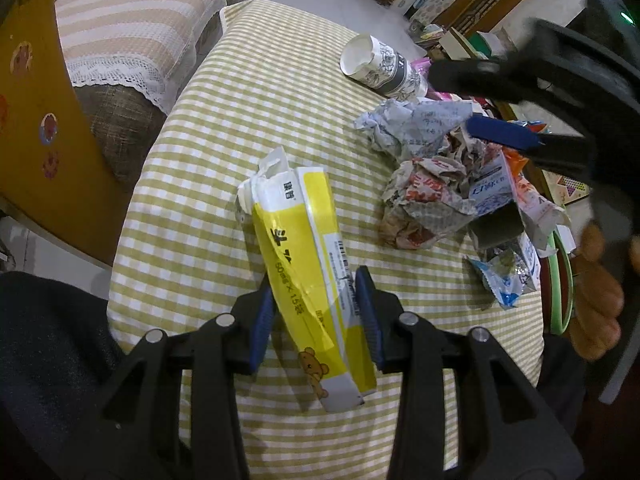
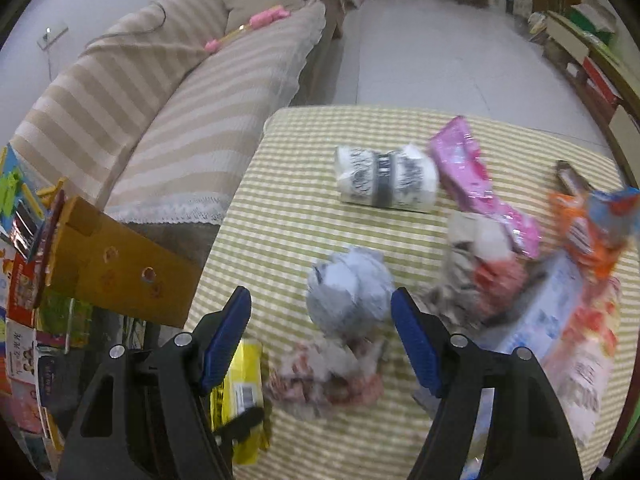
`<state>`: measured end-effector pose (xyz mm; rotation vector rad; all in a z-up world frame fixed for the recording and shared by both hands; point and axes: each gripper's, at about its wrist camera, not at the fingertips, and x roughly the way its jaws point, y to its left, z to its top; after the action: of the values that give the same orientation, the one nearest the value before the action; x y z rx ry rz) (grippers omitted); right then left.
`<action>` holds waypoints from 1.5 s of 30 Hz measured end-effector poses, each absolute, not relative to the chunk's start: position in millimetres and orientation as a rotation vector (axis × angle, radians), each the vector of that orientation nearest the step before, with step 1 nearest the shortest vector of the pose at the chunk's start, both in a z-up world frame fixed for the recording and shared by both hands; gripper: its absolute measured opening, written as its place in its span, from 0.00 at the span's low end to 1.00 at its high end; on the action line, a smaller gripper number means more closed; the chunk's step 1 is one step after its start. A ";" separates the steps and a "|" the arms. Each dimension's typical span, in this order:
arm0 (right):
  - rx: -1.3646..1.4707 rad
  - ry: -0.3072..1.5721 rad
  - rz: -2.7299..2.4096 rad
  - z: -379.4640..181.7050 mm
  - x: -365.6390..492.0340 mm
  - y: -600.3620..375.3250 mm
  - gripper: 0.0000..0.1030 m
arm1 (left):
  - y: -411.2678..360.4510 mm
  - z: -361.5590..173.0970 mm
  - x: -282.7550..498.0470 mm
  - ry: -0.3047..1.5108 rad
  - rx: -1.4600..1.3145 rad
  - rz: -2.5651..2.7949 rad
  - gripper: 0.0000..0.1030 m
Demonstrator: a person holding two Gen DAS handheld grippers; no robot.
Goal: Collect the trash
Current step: 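Grasp the crumpled white paper ball with the right tool while the left tool holds the package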
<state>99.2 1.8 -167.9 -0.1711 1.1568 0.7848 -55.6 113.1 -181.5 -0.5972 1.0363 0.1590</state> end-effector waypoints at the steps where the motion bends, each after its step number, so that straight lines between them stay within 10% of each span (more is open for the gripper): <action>1: -0.188 1.165 0.783 -171.9 100.6 6.1 0.68 | 113.5 -181.7 -55.8 1.035 -0.600 0.158 0.37; 6: -0.286 1.161 0.738 -187.3 101.3 17.5 0.64 | 113.9 -182.1 -56.2 1.029 -0.605 0.154 0.37; 8: -0.293 1.149 0.745 -183.0 102.9 16.7 0.33 | 113.7 -182.4 -55.9 1.029 -0.604 0.152 0.37; 10: -0.280 1.167 0.757 -181.1 104.0 13.4 0.22 | 113.4 -182.5 -55.8 1.029 -0.604 0.152 0.37; 15: -0.276 1.182 0.751 -184.4 106.8 12.6 0.27 | 114.2 -183.1 -55.4 1.030 -0.613 0.150 0.39; 20: -0.291 1.183 0.727 -187.9 107.0 15.4 0.60 | 115.4 -183.5 -55.4 1.028 -0.624 0.148 0.39; 23: -0.300 1.186 0.722 -188.4 108.1 18.2 0.56 | 115.7 -183.5 -55.5 1.028 -0.625 0.147 0.39; 26: -0.318 1.171 0.716 -184.3 107.9 19.2 0.28 | 115.9 -183.6 -56.1 1.027 -0.627 0.147 0.39; 45: -0.038 0.891 0.727 -81.3 44.8 -96.8 0.27 | 116.8 -164.1 -63.3 0.950 -0.633 0.138 0.37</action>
<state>44.8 -96.8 -81.3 -0.0382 0.8906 0.7267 -63.3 116.8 -164.1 -0.6333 0.9499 0.1381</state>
